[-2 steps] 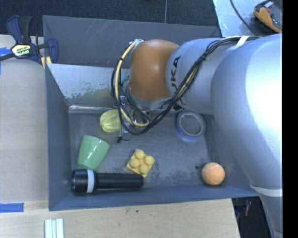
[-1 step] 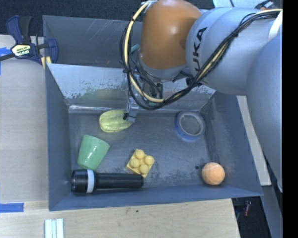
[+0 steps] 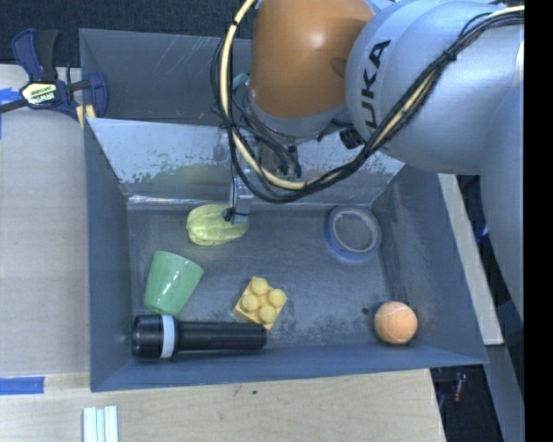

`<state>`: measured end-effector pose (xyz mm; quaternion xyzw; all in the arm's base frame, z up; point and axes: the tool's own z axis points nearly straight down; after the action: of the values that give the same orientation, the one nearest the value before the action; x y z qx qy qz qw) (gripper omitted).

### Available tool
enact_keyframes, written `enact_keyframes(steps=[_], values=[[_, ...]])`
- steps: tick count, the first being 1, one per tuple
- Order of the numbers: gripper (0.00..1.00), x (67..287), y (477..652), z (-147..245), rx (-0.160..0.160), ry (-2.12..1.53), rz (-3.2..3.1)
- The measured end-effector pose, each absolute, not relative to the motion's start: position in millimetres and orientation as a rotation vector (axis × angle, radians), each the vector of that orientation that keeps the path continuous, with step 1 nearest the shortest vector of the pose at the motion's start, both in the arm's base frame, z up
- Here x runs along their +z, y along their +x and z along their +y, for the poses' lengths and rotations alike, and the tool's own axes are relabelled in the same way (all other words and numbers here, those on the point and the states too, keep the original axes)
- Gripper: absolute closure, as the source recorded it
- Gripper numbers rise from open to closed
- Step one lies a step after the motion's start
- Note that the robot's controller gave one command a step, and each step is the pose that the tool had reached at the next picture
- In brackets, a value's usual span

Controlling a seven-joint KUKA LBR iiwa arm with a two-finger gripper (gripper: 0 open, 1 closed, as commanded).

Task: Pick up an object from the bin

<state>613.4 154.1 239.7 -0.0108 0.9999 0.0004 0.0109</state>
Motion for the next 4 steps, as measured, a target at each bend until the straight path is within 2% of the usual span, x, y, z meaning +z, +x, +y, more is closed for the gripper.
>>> enact_keyframes(steps=[1, 2, 3, 4], values=[[0.00, 167, 614.0, 119, 0.000, 0.120, 3.115], [0.00, 183, 619.3, 153, 0.005, -0.011, 3.109], [0.00, 109, 624.9, 144, -0.001, 0.044, 3.119], [1.00, 129, 625.0, 176, 0.010, -0.126, 3.092]])
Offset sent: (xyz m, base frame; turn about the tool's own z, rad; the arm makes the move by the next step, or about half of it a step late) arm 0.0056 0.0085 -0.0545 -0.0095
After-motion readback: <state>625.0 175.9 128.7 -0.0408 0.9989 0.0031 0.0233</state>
